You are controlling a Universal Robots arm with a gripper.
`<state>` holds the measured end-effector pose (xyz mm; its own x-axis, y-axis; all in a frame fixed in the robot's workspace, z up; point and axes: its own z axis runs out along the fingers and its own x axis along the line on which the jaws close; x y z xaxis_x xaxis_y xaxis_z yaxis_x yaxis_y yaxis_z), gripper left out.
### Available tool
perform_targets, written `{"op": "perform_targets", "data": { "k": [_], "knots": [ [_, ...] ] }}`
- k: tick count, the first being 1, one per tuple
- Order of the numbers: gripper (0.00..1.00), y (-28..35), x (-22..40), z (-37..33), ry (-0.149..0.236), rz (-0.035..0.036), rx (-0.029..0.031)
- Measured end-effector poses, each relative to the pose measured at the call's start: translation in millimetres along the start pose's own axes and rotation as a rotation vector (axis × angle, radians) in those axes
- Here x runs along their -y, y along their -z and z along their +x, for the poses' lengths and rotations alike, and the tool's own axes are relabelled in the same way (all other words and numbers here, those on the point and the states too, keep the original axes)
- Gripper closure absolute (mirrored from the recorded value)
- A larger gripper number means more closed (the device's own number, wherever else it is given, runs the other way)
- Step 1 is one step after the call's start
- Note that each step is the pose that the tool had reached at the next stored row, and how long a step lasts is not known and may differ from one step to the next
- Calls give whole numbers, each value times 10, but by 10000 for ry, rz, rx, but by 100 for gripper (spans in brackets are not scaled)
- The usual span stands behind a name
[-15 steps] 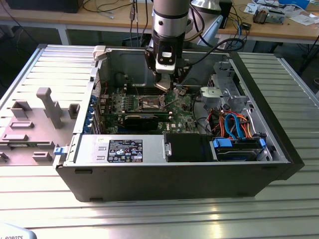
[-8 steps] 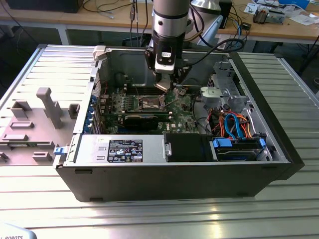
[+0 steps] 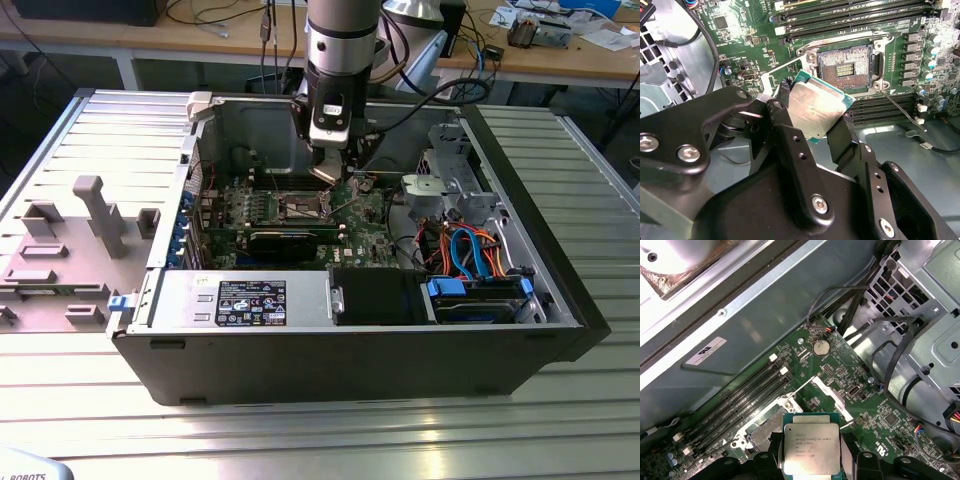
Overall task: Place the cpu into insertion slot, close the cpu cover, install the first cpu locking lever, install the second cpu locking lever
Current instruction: 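Place the cpu into insertion slot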
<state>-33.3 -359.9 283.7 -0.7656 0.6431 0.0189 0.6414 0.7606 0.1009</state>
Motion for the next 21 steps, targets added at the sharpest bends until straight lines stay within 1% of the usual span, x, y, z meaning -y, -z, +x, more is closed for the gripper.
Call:
{"op": "perform_targets", "data": {
  "k": [21],
  "knots": [
    [46, -7, 1, 0, -437, -9, 44]
  ]
}}
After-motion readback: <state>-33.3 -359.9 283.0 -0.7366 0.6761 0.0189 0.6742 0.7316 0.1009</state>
